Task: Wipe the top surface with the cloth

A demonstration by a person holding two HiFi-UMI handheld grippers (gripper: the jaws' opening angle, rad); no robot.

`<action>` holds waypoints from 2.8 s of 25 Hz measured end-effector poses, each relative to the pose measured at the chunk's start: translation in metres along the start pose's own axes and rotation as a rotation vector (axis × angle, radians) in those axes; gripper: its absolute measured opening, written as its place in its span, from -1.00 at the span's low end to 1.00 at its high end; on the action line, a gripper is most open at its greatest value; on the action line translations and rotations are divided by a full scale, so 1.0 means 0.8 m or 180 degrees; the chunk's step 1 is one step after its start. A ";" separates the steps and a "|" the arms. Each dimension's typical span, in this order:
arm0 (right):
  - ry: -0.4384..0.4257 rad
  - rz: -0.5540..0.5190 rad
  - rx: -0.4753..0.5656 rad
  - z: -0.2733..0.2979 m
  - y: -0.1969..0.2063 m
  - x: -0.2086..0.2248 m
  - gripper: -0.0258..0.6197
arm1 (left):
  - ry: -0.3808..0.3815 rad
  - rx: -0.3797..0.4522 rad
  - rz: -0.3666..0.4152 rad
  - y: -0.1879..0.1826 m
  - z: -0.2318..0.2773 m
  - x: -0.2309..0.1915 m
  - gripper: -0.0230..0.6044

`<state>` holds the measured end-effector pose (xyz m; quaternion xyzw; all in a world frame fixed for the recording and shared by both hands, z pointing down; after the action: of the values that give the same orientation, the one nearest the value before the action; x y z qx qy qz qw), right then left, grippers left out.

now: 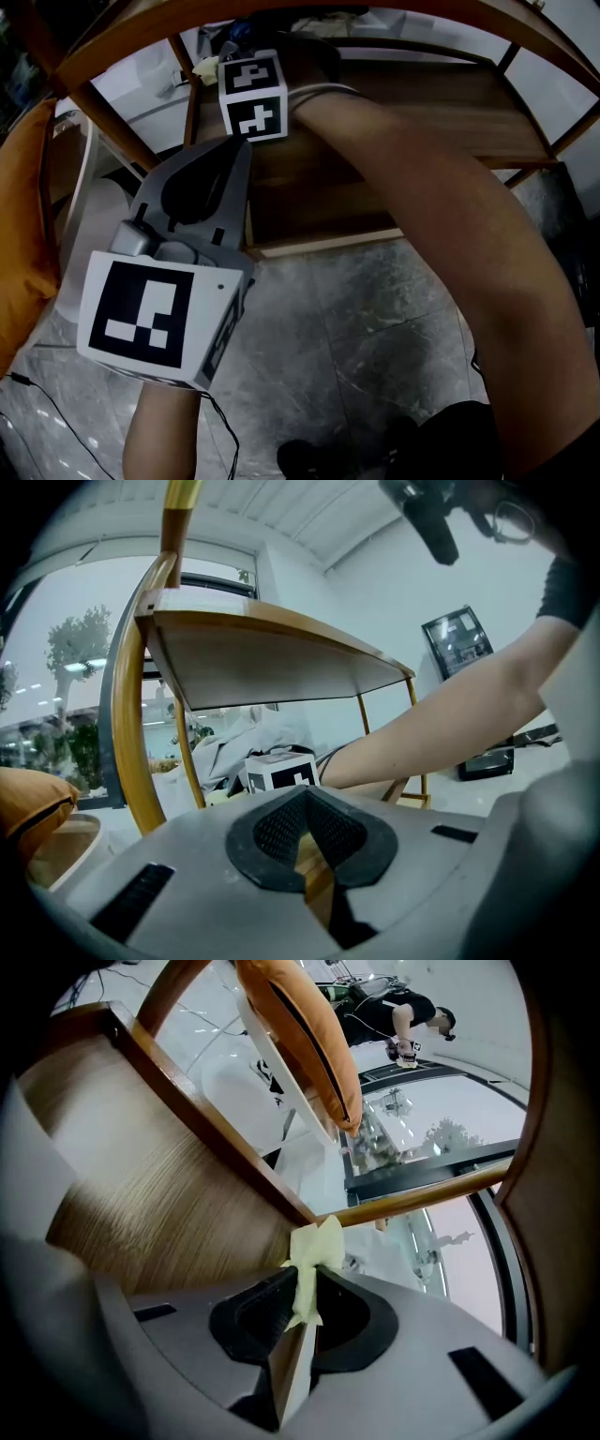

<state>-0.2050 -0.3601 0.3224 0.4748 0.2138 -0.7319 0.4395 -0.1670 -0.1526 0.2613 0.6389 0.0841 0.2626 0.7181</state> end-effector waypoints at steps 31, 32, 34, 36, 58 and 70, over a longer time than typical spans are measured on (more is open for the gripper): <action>-0.0342 0.0272 -0.1186 -0.104 0.303 -0.041 -0.72 | 0.0283 -0.0318 0.0327 -0.045 0.154 0.062 -0.89; -0.0344 0.0278 -0.1232 -0.110 0.315 -0.042 -0.72 | 0.0300 -0.0319 0.0333 -0.047 0.158 0.067 -0.89; -0.0344 0.0307 -0.1321 -0.120 0.338 -0.044 -0.72 | 0.0322 -0.0313 0.0341 -0.051 0.167 0.074 -0.89; -0.0339 0.0349 -0.1394 -0.129 0.358 -0.045 -0.72 | 0.0342 -0.0298 0.0357 -0.057 0.175 0.082 -0.89; -0.0464 0.0426 -0.2342 -0.233 0.525 -0.045 -0.72 | 0.0526 -0.0273 0.0551 -0.090 0.215 0.133 -0.89; -0.0430 0.0681 -0.2930 -0.273 0.566 -0.045 -0.72 | 0.0488 -0.0252 0.0568 -0.089 0.198 0.120 -0.89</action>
<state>0.2946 -0.4211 0.3011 0.2015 0.4367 -0.5410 0.6899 0.0058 -0.2473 0.2406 0.5930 0.0712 0.3767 0.7081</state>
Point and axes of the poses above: the fingertips, and each gripper's own axes: z forward along the fingers, x to its right, y out of its underside, the point moved 4 cm from there along -z, backward along the fingers
